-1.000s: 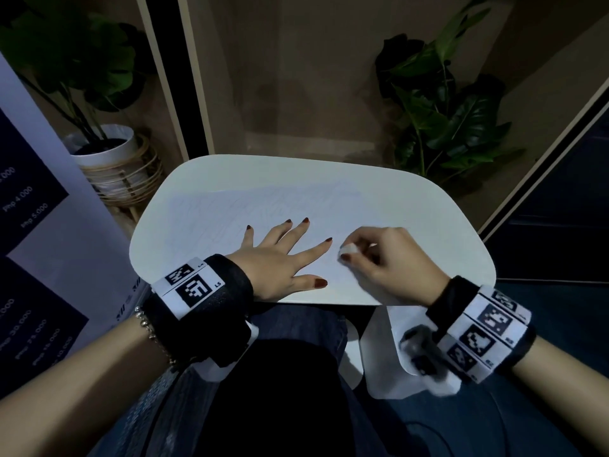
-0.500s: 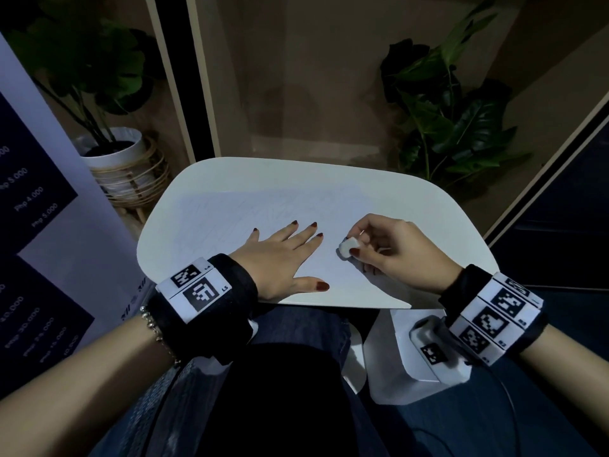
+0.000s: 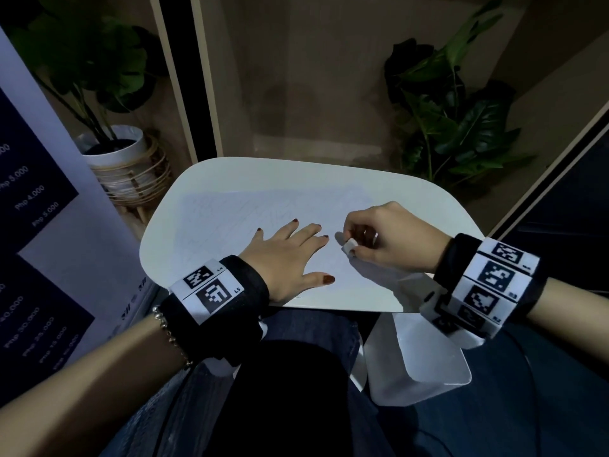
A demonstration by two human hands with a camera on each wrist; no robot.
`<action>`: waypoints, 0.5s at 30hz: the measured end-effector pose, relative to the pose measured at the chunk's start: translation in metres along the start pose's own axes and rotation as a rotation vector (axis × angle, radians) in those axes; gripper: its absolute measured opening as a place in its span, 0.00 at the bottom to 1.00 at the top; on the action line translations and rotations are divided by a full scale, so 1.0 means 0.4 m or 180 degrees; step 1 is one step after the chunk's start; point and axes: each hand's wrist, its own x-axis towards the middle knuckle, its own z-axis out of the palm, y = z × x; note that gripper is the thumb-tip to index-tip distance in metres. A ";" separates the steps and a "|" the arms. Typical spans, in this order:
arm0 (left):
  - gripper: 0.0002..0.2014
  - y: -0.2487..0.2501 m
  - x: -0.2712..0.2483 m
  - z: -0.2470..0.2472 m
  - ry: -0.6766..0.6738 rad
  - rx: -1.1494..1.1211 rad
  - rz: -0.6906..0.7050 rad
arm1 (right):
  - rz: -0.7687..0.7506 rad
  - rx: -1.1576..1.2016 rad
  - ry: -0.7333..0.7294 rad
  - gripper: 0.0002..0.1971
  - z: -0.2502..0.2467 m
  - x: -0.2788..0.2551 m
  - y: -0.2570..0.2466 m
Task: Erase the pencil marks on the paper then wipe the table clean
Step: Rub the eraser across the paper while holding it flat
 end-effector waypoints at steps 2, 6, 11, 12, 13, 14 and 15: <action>0.36 -0.002 0.004 -0.002 -0.0021 0.0002 0.0008 | -0.0160 0.0029 -0.0049 0.01 0.004 0.003 -0.020; 0.36 -0.007 0.011 -0.003 -0.0095 0.0078 0.0016 | -0.0426 0.0273 -0.0386 0.03 0.009 0.011 -0.048; 0.39 0.005 0.014 -0.007 -0.0250 0.0116 -0.0046 | -0.0033 0.0031 -0.0272 0.04 -0.015 0.040 -0.008; 0.39 0.005 0.014 -0.007 -0.0261 0.0123 -0.0055 | -0.0055 -0.0014 -0.0270 0.04 -0.012 0.040 -0.015; 0.39 0.005 0.013 -0.007 -0.0273 0.0135 -0.0060 | -0.0147 -0.0011 -0.0295 0.04 -0.006 0.038 -0.028; 0.39 0.004 0.013 -0.007 -0.0283 0.0146 -0.0061 | -0.0258 0.0060 -0.0360 0.03 -0.001 0.034 -0.042; 0.39 0.003 0.012 -0.006 -0.0293 0.0155 -0.0058 | -0.0334 0.0145 -0.0463 0.03 0.001 0.032 -0.053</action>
